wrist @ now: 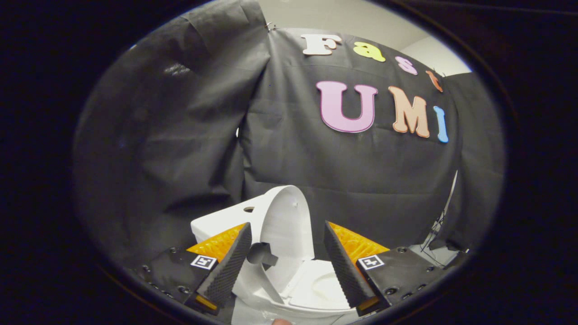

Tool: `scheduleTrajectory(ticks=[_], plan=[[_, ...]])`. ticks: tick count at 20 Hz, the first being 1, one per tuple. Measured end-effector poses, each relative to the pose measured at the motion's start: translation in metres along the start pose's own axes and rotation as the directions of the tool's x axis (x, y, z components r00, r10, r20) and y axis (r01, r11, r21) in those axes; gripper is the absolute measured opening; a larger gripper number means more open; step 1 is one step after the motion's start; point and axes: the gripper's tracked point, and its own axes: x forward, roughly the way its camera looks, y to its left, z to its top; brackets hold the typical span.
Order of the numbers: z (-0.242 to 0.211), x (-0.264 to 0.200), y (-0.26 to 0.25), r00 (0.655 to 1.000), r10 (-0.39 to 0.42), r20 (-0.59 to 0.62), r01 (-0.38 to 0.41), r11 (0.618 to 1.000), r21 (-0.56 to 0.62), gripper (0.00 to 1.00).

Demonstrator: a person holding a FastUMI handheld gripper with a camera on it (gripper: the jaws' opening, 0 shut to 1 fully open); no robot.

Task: Open the toilet lid.

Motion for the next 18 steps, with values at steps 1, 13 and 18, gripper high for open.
scheduleTrajectory(ticks=[1,13,18], plan=[[0.0,-0.002,-0.006,1.0,0.002,0.004,-0.002,1.0,0.013,0.98],[0.001,-0.039,-0.098,0.996,-0.06,0.072,0.061,0.998,-0.009,0.98],[-0.003,-0.052,-0.155,0.99,-0.12,0.075,0.119,0.993,0.016,0.98]])
